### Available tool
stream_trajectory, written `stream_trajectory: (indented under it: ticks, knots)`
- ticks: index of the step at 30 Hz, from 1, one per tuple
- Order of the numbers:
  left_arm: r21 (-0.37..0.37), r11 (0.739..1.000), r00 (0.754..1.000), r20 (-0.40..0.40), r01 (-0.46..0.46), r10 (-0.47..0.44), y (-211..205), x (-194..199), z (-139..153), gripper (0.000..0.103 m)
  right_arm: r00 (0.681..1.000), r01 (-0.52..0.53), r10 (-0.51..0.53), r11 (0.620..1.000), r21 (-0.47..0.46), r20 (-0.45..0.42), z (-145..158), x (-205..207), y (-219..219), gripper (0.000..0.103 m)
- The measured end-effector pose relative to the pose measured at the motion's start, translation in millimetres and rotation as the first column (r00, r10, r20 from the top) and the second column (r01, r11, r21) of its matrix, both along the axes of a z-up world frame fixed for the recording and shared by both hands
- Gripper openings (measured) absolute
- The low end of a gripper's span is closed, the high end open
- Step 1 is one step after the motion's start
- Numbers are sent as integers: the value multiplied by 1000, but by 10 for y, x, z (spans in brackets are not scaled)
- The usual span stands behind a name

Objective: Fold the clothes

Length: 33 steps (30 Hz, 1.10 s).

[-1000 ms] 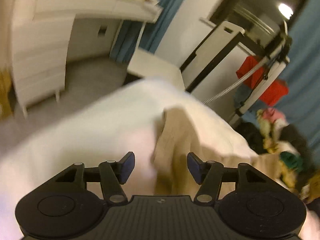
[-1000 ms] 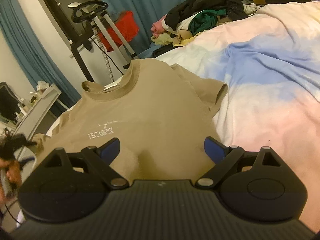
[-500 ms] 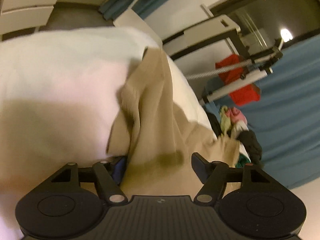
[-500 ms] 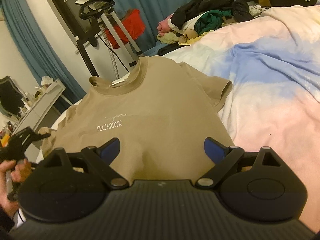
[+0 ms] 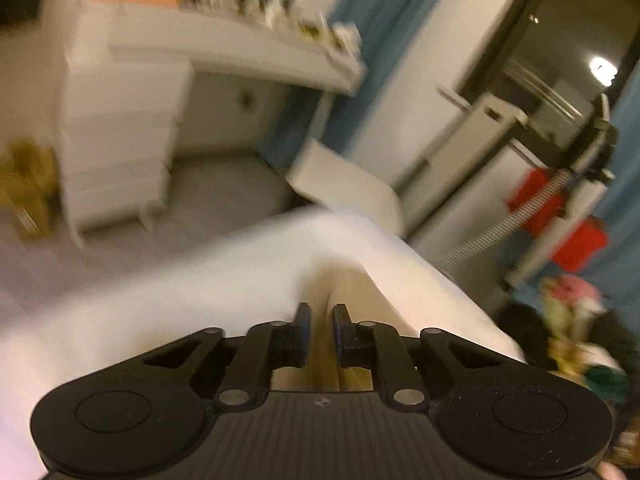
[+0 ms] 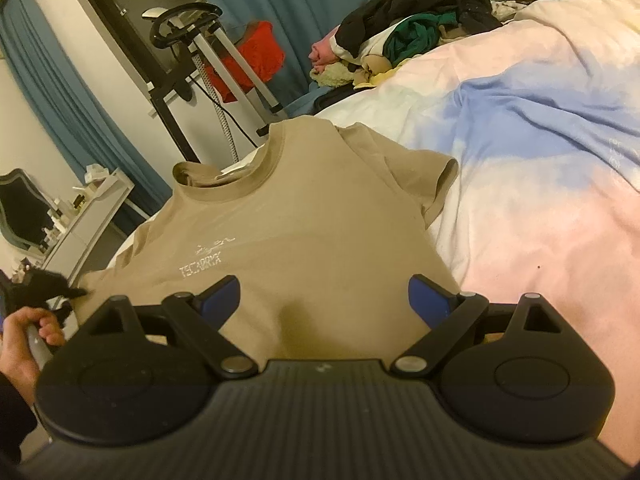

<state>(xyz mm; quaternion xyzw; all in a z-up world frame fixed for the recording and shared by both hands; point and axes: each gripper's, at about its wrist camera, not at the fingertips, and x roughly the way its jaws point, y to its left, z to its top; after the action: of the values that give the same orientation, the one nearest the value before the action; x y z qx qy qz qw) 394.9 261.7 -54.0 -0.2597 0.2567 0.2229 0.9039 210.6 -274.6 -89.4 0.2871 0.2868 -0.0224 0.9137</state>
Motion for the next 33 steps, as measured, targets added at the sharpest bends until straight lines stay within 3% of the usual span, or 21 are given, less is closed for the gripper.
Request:
stream_trajectory:
  ticks: [1, 2, 6, 9, 12, 16, 19, 20, 21, 24, 26, 28, 33]
  knots:
    - [21, 1000, 1000, -6, -13, 13, 31, -46, 37, 40, 1000, 2, -2, 1000, 3, 0, -2, 2, -7, 92]
    - [19, 1000, 1000, -23, 2, -2, 33, -93, 71, 44, 1000, 3, -3, 1000, 5, 1, -3, 5, -11, 92]
    - [-6, 994, 987, -120, 109, -109, -13, -402, 194, 52, 1000, 3, -3, 1000, -5, 8, 15, 12, -1, 92]
    - [-3, 972, 947, -229, 233, -228, -182, -884, 282, 55, 1000, 1, -1, 1000, -17, 15, 43, -10, 13, 92]
    - [-12, 934, 871, -356, 358, -338, -526, -1469, 326, 58, 1000, -3, 5, 998, -63, 30, 102, -70, 61, 92]
    - [-95, 858, 733, -477, 506, -485, -1021, -2263, 186, 63, 999, -17, 24, 991, -131, 48, 202, -214, 126, 92]
    - [-159, 792, 615, -548, 589, -567, -1387, -2779, 28, 63, 998, -24, 33, 986, -162, 51, 279, -377, 141, 92]
    - [-182, 776, 583, -563, 604, -586, -1480, -2911, -21, 61, 998, -23, 32, 986, -164, 49, 304, -444, 130, 92]
    - [-204, 768, 567, -565, 607, -599, -1536, -2999, -59, 59, 998, -22, 31, 987, -161, 48, 333, -522, 113, 92]
    - [-236, 742, 562, -521, 628, -642, -1637, -3171, -89, 50, 999, -15, 23, 988, -155, 48, 425, -746, 66, 92]
    - [-235, 728, 557, -508, 645, -657, -1679, -3241, -88, 21, 998, -12, 21, 984, -179, 51, 497, -867, 71, 92]
    - [-230, 721, 558, -497, 654, -665, -1653, -3271, -44, 7, 998, -8, 21, 979, -203, 60, 553, -930, 77, 92]
    - [-225, 733, 574, -492, 642, -655, -1227, -3243, 300, 5, 999, 3, 7, 979, -202, 49, 537, -950, 47, 92]
